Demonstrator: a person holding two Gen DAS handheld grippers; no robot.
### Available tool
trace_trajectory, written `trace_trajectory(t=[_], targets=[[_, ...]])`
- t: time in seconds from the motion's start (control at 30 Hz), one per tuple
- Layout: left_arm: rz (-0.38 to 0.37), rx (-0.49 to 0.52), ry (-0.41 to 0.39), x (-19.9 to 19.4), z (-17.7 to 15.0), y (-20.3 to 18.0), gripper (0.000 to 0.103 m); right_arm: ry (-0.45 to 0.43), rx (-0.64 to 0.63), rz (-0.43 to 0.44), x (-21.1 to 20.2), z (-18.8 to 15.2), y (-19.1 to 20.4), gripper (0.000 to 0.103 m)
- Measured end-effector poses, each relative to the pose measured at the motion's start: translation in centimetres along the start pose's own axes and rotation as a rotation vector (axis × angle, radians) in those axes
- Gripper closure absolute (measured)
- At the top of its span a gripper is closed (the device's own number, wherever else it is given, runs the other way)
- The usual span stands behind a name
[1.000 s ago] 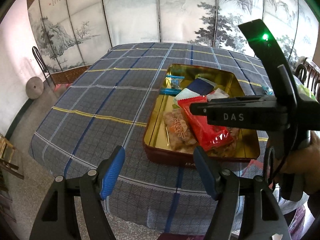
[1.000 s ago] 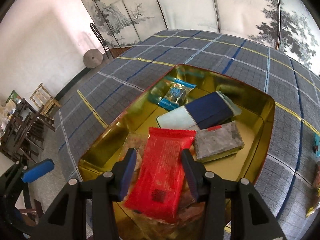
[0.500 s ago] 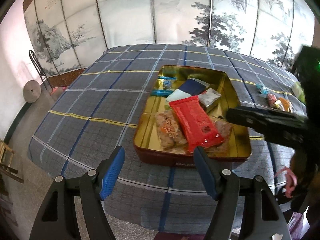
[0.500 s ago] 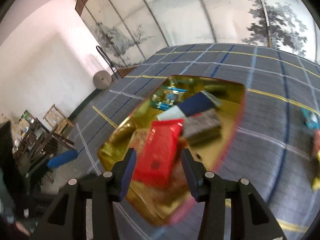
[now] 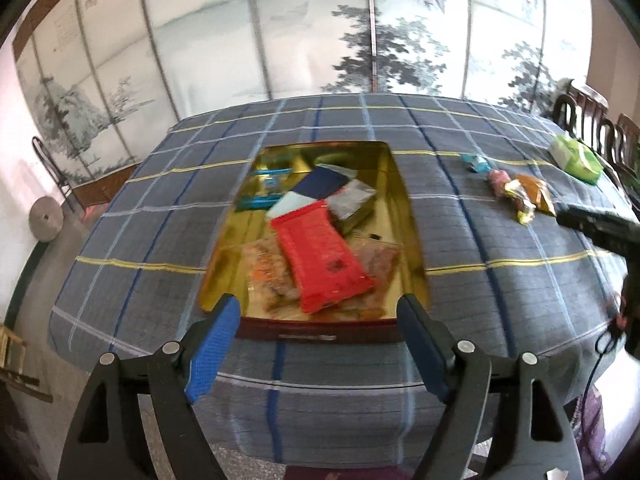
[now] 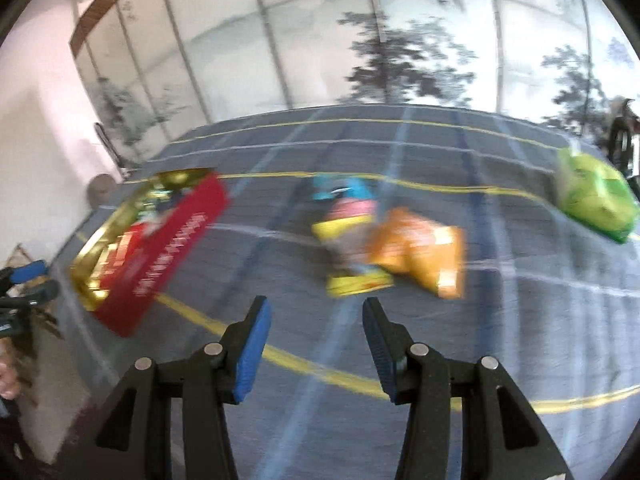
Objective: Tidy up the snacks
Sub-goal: 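Grasp the orange snack packet with the right tool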
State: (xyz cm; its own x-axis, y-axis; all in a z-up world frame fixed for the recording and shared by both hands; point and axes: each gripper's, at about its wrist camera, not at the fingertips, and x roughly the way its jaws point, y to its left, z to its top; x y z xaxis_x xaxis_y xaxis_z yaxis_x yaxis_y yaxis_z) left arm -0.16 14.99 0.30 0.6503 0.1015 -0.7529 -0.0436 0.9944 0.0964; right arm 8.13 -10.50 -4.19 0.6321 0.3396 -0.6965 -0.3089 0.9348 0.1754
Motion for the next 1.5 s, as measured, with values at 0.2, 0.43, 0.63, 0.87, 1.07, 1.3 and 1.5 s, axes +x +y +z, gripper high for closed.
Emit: trace_trajectory(t=[0.2,0.43,0.63,0.87,1.07,1.3,1.5], targets=[[-0.03,0.043,0.026,0.4,0.6,-2.5,0.026,0.037,-0.106,-0.056,2.5,2.0,-3.7,0.054],[-0.046,0.094,0.051,1.4,1.7,-5.4,0.025,0.129,-0.337,-0.04,6.1,3.5,-4.8,0.052],[-0.052,0.134,0.074,2.5,2.8,-7.9,0.025,0.228,-0.548,0.014,8.5,5.7,-4.5,0.045],[-0.06,0.158,0.101,3.7,3.9,-10.1,0.025,0.316,-0.762,-0.005,10.0,7.8,-4.2,0.04],[-0.08,0.174,0.138,5.4,4.7,-12.0,0.025,0.408,-0.728,0.119,12.3,9.0,-5.1,0.039],[-0.238,0.097,0.169,6.2,7.0,-13.3,0.027,0.293,-0.395,0.121,9.1,7.6,-9.5,0.068],[-0.355,0.06,0.193,7.7,9.8,-16.1,0.027,0.128,-0.072,-0.083,1.5,3.2,-17.6,0.068]])
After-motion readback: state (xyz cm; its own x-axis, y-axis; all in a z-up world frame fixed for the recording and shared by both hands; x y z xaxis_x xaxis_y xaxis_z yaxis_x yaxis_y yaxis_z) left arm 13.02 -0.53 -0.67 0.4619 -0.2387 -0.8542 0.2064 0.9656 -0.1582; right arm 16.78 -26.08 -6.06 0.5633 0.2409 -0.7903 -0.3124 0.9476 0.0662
